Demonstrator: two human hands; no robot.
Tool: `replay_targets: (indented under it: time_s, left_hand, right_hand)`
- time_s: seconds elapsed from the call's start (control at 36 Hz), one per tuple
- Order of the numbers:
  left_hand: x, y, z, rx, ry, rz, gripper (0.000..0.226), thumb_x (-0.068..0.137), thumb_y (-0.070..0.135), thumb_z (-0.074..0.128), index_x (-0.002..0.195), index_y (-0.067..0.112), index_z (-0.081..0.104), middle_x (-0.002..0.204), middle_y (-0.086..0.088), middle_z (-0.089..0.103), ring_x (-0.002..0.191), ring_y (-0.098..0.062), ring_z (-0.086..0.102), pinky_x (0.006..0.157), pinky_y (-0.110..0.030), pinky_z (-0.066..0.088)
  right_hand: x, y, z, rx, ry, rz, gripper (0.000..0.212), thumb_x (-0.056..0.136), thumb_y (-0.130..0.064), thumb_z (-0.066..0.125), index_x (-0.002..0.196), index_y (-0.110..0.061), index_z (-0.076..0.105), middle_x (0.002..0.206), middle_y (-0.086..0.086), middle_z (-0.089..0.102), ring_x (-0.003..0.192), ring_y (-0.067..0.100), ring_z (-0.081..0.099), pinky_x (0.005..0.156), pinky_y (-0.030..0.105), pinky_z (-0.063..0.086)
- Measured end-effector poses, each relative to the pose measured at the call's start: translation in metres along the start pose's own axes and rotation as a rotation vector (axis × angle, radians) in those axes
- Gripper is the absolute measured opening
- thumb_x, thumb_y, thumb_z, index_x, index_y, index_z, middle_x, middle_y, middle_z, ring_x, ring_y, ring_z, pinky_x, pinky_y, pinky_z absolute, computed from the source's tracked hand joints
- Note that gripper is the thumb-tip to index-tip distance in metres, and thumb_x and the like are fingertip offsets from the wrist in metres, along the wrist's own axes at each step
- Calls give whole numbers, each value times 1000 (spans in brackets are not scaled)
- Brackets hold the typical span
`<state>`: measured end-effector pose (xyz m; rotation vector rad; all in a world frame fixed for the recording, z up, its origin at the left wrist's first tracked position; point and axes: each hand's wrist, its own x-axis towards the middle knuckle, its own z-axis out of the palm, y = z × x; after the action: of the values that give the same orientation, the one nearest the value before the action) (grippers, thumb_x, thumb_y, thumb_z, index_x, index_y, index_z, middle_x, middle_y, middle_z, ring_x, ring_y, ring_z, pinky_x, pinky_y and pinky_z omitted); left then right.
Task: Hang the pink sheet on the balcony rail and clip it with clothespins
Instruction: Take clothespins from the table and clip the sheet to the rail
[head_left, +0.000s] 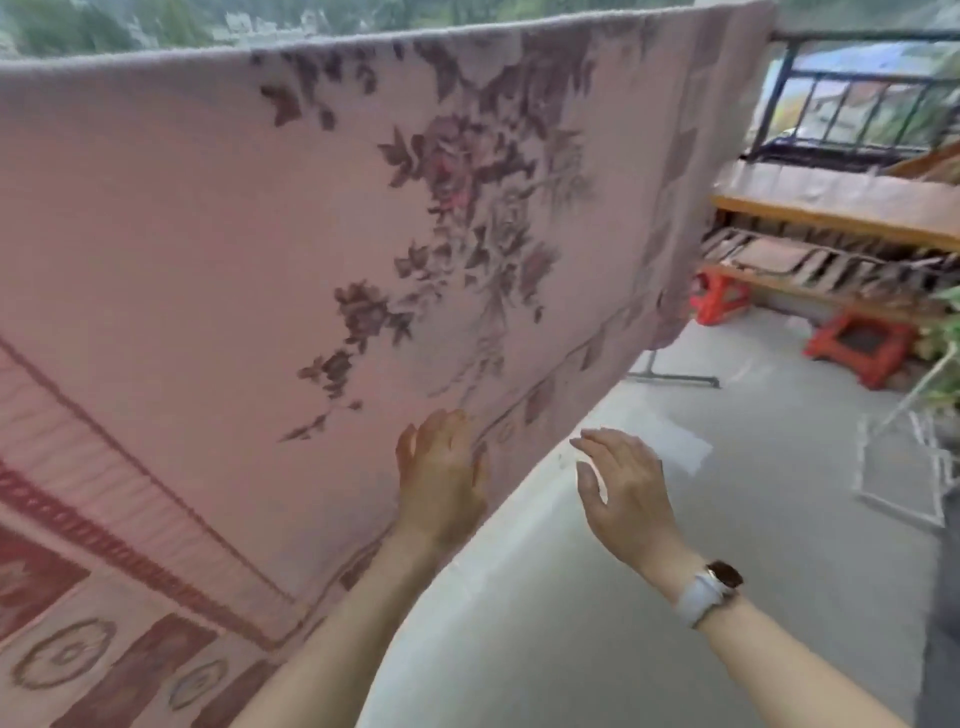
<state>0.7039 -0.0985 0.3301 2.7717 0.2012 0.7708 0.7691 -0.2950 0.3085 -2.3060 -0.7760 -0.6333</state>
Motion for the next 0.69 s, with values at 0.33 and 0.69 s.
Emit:
replay_targets:
  time_s: [0.33,0.69]
  left_hand:
    - [186,158,192,-147,-163,334,39,78,31,44,111,14,57,113,-5,61,108,-23,46,84,-42,45]
    - [484,321,370,-243,-219,486,37,76,26,55,111,13,58,112,-4,62,104,-29,56,84,-40,44]
  right_hand:
    - [63,246,-59,-238,111,430,39,82,-30,37,104,-14,63,107,5,64,100,17,47,82,37,44]
    - [268,504,-115,-463,107,493,39,81,-30,37,104,-13,63,103,6,65,93,28,61,85,40,47]
